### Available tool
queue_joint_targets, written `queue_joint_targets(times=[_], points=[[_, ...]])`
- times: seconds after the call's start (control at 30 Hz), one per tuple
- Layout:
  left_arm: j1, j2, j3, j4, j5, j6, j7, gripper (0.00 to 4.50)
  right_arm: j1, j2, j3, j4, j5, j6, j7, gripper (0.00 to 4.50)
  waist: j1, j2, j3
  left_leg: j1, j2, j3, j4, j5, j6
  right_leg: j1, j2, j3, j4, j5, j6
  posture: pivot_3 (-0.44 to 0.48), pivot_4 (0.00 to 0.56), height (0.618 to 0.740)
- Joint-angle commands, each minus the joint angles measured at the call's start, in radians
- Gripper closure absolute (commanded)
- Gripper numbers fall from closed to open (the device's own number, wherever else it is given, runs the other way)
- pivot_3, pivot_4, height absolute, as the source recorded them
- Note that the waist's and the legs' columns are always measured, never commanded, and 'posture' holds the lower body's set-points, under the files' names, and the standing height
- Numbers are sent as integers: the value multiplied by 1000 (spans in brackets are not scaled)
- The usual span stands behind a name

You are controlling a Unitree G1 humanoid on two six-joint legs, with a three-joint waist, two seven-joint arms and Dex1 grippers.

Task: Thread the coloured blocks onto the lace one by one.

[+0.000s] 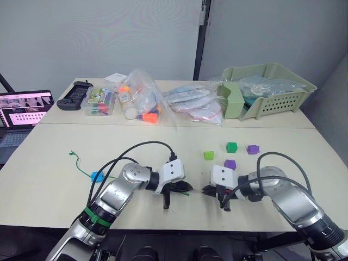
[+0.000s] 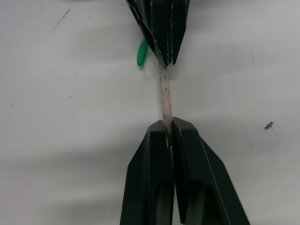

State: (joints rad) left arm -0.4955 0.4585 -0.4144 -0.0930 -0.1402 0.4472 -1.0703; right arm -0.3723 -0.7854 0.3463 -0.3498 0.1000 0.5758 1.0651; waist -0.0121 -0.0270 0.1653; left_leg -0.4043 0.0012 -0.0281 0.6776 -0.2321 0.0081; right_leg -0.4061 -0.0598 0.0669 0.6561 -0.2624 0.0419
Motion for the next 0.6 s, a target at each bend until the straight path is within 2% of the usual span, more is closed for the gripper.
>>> queue_joint_targets(times=[0.03, 0.07, 0.2, 0.6], points=[[-25, 9, 18, -45, -34, -11, -35, 4476, -16, -4, -12, -29, 1, -3, -2, 4500, 0, 0, 0, 0, 0, 0, 0, 0, 0, 0, 0, 0, 0, 0, 0, 0, 150, 740], [-34, 16, 10, -50, -26, -4, -39, 3958, -16, -4, -12, -29, 1, -3, -1, 4500, 0, 0, 0, 0, 0, 0, 0, 0, 0, 0, 0, 0, 0, 0, 0, 0, 150, 740], [-54, 29, -16, -55, -2, 16, -38, 2718, -19, -4, -12, -28, 1, -1, -1, 4500, 0, 0, 0, 0, 0, 0, 0, 0, 0, 0, 0, 0, 0, 0, 0, 0, 150, 740], [-72, -8, -69, 19, 49, -6, -18, 2718, -15, -2, -17, -42, 5, 11, -11, 4500, 0, 0, 0, 0, 0, 0, 0, 0, 0, 0, 0, 0, 0, 0, 0, 0, 150, 740]])
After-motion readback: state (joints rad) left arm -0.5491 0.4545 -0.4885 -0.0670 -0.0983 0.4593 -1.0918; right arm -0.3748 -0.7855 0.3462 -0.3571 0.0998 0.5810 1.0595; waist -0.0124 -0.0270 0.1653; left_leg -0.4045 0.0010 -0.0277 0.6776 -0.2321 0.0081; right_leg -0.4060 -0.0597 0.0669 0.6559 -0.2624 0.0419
